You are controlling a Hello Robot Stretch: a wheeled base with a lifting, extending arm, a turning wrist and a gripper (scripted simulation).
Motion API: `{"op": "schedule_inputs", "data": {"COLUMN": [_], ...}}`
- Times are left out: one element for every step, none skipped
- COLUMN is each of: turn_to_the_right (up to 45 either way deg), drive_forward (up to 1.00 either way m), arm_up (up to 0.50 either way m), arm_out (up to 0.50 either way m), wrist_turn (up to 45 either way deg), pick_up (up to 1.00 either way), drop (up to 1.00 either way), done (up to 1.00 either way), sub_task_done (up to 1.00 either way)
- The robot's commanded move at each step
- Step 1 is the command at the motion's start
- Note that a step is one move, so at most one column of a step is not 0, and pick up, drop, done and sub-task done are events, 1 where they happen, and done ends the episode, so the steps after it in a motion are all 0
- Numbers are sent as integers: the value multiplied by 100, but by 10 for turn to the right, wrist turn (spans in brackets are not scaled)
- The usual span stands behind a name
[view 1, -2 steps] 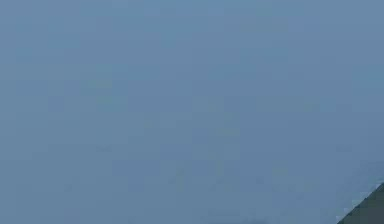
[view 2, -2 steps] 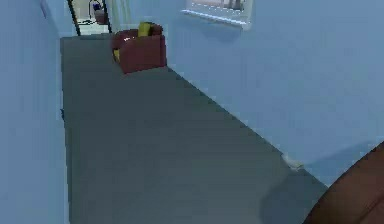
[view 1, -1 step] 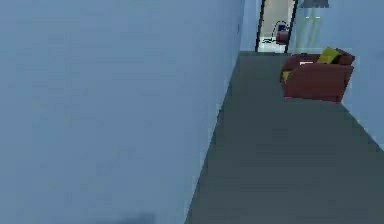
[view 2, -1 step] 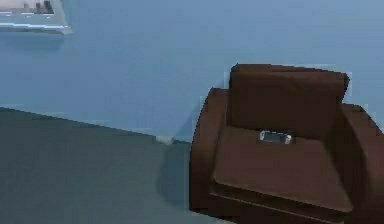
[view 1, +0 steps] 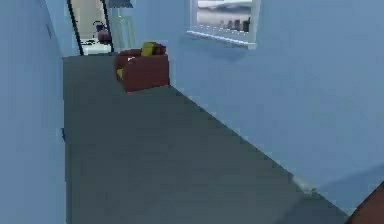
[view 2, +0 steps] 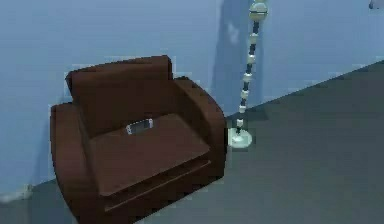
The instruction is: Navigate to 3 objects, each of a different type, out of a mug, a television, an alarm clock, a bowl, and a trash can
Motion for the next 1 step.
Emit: {"op": "schedule_inputs", "data": {"turn_to_the_right": [450], "drive_forward": [0], "arm_up": [0], "arm_out": [0], "wrist_turn": [0], "pick_up": [0], "drop": [0], "done": [0], "sub_task_done": [0]}}
